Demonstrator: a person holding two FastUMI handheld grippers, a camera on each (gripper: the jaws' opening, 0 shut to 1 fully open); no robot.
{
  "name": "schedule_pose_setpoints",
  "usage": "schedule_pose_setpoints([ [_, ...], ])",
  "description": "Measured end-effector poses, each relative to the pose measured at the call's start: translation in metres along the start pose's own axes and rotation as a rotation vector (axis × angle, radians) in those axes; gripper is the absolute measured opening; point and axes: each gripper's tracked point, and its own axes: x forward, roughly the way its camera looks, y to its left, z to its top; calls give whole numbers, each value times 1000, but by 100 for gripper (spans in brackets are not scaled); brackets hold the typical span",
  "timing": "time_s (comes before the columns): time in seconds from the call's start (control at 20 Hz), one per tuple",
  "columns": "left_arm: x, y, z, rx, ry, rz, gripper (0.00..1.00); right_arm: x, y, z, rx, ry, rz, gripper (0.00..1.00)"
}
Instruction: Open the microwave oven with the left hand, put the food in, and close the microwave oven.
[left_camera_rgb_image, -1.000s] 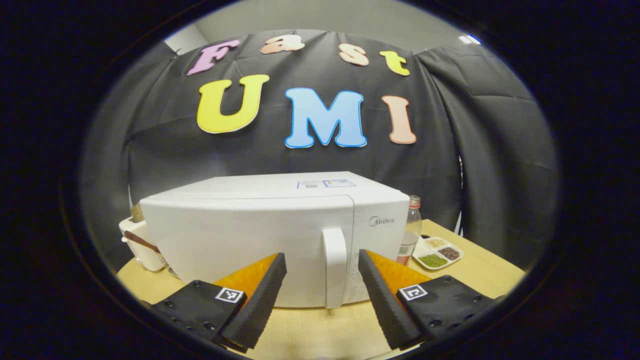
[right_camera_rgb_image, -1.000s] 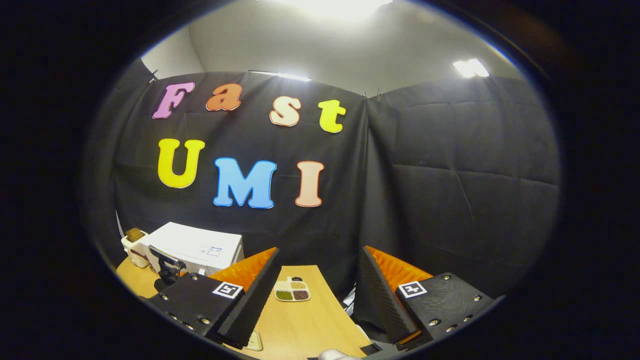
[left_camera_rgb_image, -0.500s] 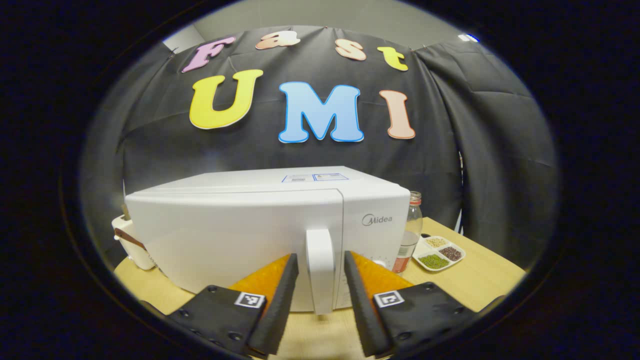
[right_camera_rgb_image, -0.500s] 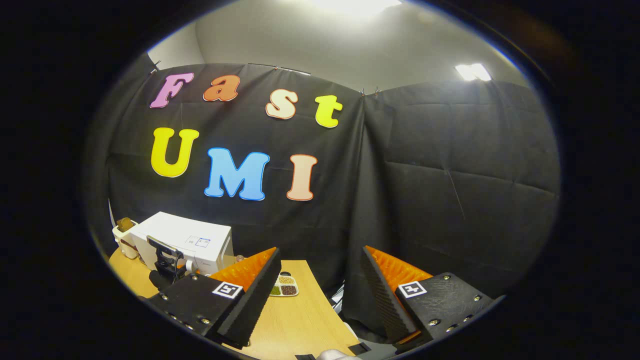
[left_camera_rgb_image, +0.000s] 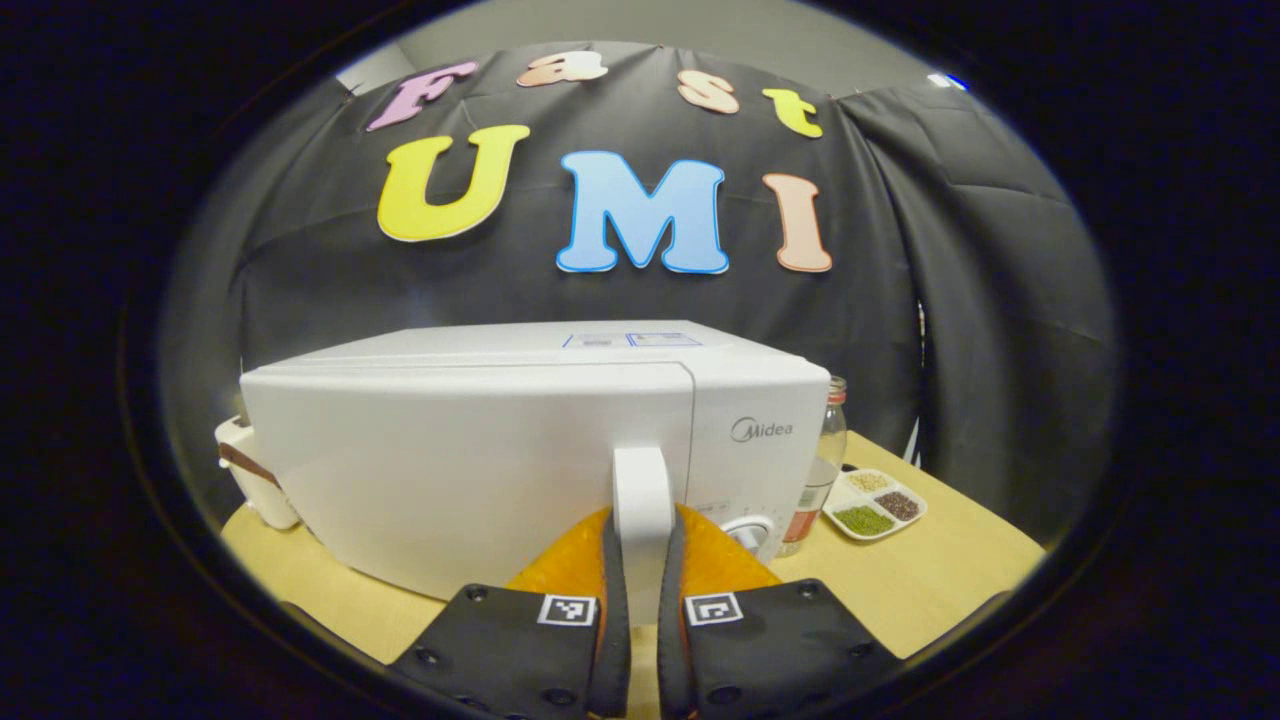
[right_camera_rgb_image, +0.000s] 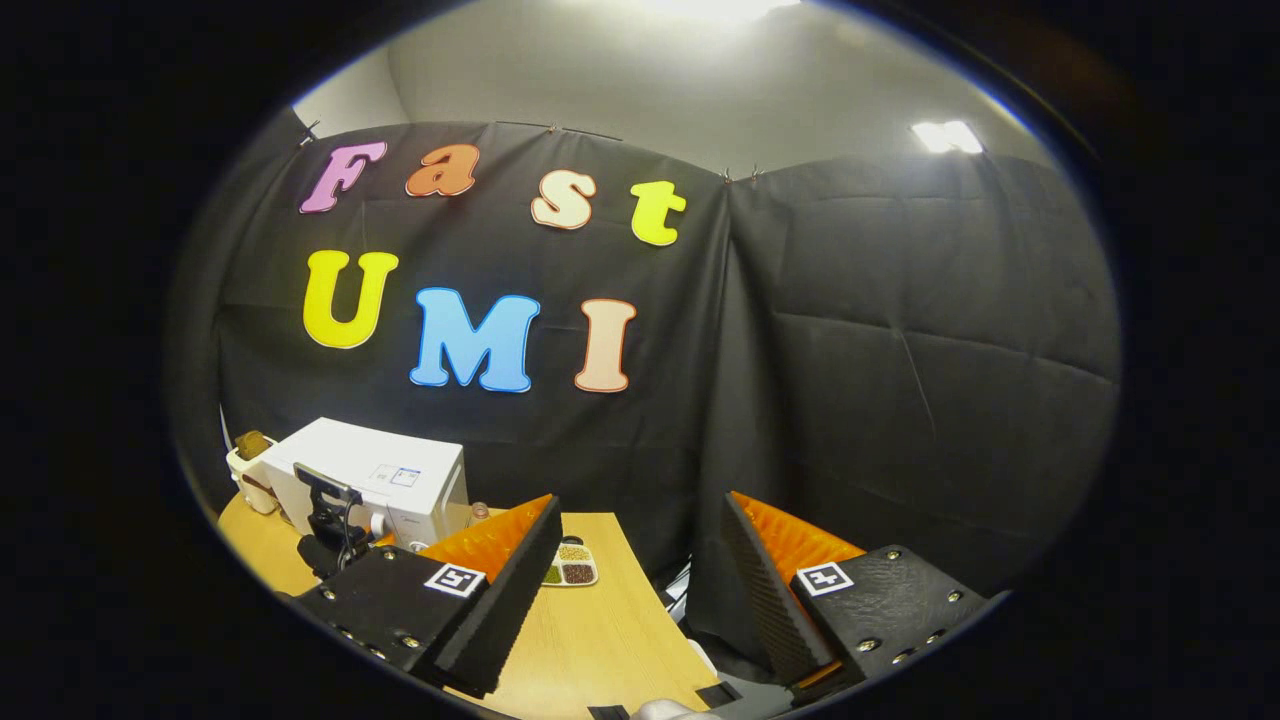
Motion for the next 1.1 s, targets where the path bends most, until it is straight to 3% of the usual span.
schedule_pose_setpoints([
  [0.35,-25,2,-14,-15,59,-2,17,1,9,1,-7,-3,48,97],
  [0.5,-60,6,-7,44,-16,-18,16,4,15,1,6,-5,84,97],
  [0.65,-71,8,-17,53,0,-54,23,6,25,-4,3,4,127,97],
  [0.7,-70,16,-17,68,9,-17,30,4,29,-4,-7,3,141,97],
  [0.8,-74,30,-14,63,5,26,63,1,32,1,-24,-12,155,98],
  [0.85,-76,35,-15,54,1,35,70,0,34,0,-30,-14,162,98],
  [0.9,-79,40,-12,55,-7,52,86,-1,34,-1,-35,-14,165,97],
  [0.95,-81,38,-14,59,-6,44,88,-3,33,-1,-35,-16,166,97],
  [1.0,-86,39,-12,69,-4,40,100,-4,34,0,-31,-16,170,97],
  [1.1,-94,41,-11,103,-9,38,100,-6,37,-3,-22,-13,182,97],
])
